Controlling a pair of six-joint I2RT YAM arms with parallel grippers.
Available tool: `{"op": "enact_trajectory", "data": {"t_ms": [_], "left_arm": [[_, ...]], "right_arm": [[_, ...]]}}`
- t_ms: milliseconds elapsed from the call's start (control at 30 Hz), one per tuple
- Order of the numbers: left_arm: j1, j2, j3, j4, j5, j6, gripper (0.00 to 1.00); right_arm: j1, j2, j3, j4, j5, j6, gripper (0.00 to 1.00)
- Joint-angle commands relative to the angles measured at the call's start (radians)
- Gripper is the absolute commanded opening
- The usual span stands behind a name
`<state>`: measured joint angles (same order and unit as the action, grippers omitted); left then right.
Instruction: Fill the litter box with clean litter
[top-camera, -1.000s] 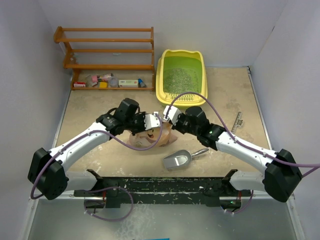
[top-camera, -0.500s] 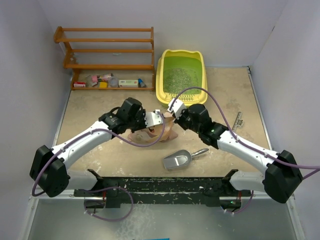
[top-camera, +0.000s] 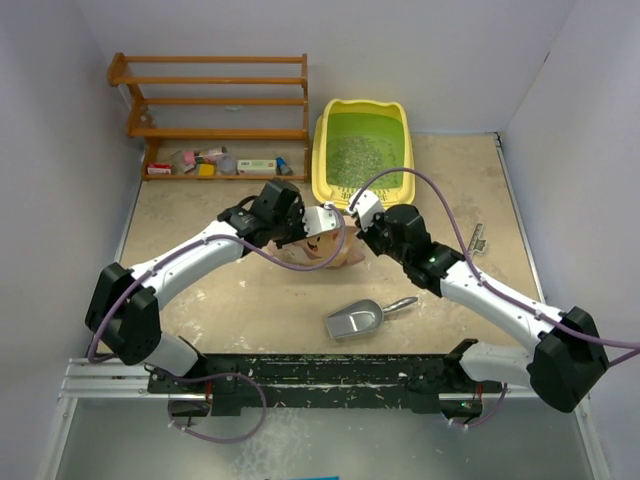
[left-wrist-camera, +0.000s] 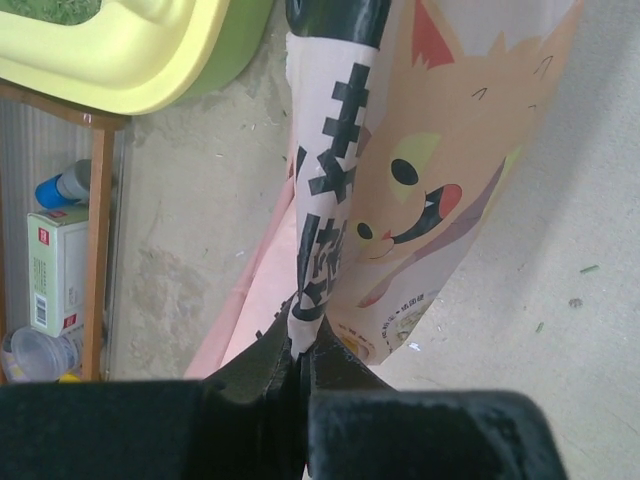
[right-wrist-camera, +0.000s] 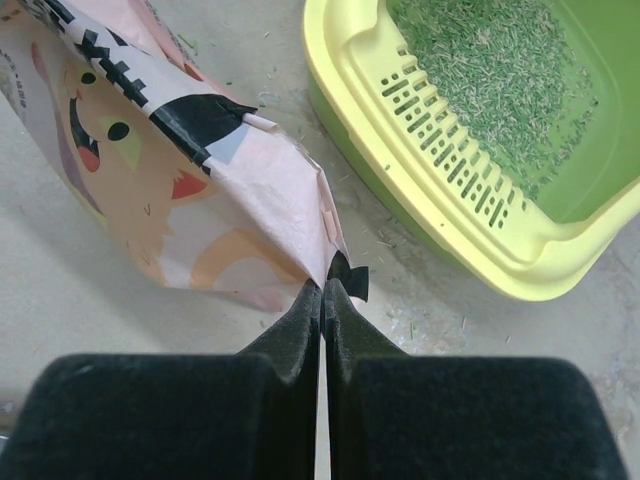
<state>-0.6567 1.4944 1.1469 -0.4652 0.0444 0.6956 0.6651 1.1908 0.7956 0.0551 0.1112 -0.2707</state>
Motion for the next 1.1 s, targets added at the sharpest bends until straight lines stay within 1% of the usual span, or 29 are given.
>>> {"op": "enact_trajectory", "data": {"t_ms": [0, 67, 200, 267, 367, 567, 633, 667, 700, 767, 800, 867, 900, 967, 1067], "left_arm": [[0.011, -0.032, 0.012, 0.094, -0.048, -0.044, 0.08], [0.011, -0.045, -0.004, 0.107, -0.019, -0.075, 0.10], [0.012, -0.069, -0.020, 0.114, 0.049, -0.141, 0.20], [0.012, -0.088, -0.029, 0.125, 0.083, -0.166, 0.22], [0.012, -0.141, -0.066, 0.197, 0.151, -0.201, 0.29], [0.011, -0.298, -0.173, 0.384, 0.293, -0.291, 0.42], [0.012, -0.340, -0.197, 0.417, 0.323, -0.320, 0.44], [0.011, -0.358, -0.208, 0.425, 0.336, -0.329, 0.44], [0.012, -0.374, -0.216, 0.432, 0.345, -0.344, 0.44], [0.011, -0.402, -0.230, 0.440, 0.337, -0.399, 0.44], [0.011, -0.411, -0.234, 0.441, 0.315, -0.436, 0.44], [0.012, -0.409, -0.232, 0.431, 0.274, -0.515, 0.43], [0.011, -0.405, -0.231, 0.414, 0.265, -0.534, 0.42], [0.012, -0.406, -0.233, 0.386, 0.228, -0.574, 0.42], [0.011, -0.431, -0.249, 0.363, 0.142, -0.647, 0.38]], "right_arm": [[-0.005, -0.057, 0.028, 0.034, -0.058, 0.050, 0.00], [-0.005, -0.062, 0.025, 0.009, -0.099, 0.062, 0.00], [-0.005, -0.078, 0.017, 0.004, -0.146, 0.076, 0.00], [-0.005, -0.081, 0.021, -0.012, -0.174, 0.083, 0.00], [-0.004, -0.085, 0.025, -0.030, -0.190, 0.096, 0.00], [-0.004, -0.080, 0.036, -0.052, -0.194, 0.099, 0.00], [-0.004, -0.072, 0.046, -0.068, -0.194, 0.095, 0.01], [-0.005, -0.068, 0.051, -0.082, -0.195, 0.095, 0.03], [-0.005, -0.063, 0.058, -0.099, -0.195, 0.095, 0.07], [-0.005, -0.058, 0.079, -0.128, -0.186, 0.100, 0.28], [-0.005, -0.057, 0.094, -0.137, -0.174, 0.103, 0.36], [-0.005, -0.063, 0.111, -0.141, -0.127, 0.129, 0.54], [-0.005, -0.071, 0.118, -0.148, -0.122, 0.139, 0.59], [-0.005, -0.098, 0.128, -0.169, -0.123, 0.158, 0.63], [-0.005, -0.146, 0.153, -0.229, -0.146, 0.225, 0.64]]}}
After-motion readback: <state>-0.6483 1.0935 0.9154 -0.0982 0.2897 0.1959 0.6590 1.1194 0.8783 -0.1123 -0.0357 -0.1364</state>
